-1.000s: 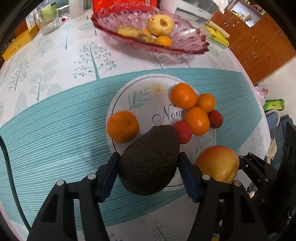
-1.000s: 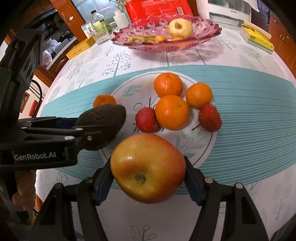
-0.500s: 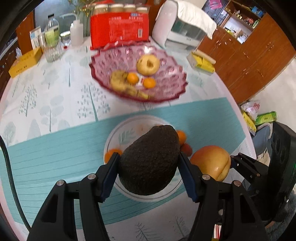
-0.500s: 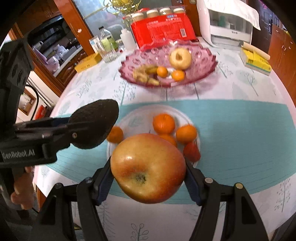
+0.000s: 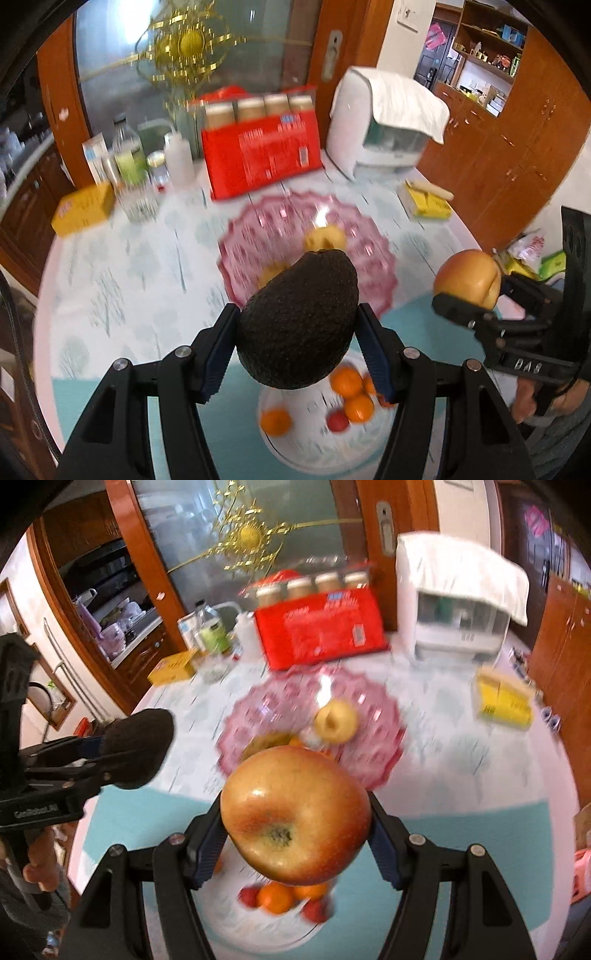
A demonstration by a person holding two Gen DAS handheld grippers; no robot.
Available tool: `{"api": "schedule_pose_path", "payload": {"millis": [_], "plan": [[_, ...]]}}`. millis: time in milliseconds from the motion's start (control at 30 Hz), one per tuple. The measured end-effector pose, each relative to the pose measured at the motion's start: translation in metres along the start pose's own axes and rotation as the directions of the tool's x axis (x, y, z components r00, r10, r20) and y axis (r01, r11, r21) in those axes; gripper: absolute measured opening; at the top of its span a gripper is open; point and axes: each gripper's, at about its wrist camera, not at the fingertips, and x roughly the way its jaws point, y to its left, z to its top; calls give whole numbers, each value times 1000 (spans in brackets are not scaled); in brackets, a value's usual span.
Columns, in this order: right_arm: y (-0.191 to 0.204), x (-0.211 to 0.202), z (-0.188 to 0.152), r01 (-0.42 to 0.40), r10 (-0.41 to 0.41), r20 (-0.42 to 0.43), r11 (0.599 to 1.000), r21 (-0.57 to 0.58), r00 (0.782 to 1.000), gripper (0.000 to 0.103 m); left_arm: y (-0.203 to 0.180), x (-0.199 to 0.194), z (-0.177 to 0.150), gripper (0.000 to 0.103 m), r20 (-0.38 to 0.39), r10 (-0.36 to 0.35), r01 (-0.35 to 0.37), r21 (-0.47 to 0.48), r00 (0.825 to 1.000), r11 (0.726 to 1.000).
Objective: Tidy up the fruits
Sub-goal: 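Lift and carry the apple with the right tool while the left tool carries the avocado to the bowl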
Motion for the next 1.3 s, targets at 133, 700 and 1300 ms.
{"api": "schedule_pose_path", "payload": {"millis": [133, 700, 1300], "plan": [[-19, 16, 29, 27, -27, 17, 1000, 9, 999, 69, 2, 14, 33, 62, 23, 41, -42, 8, 999, 999], [-47, 159, 23, 79, -82, -143, 997, -27, 986, 69, 20, 189, 57, 62, -133, 98, -103, -33, 986, 994], [-24, 191, 1, 123, -147, -142, 978, -166, 979, 70, 21, 252, 51, 62, -161, 120, -125, -22, 980, 992]]}}
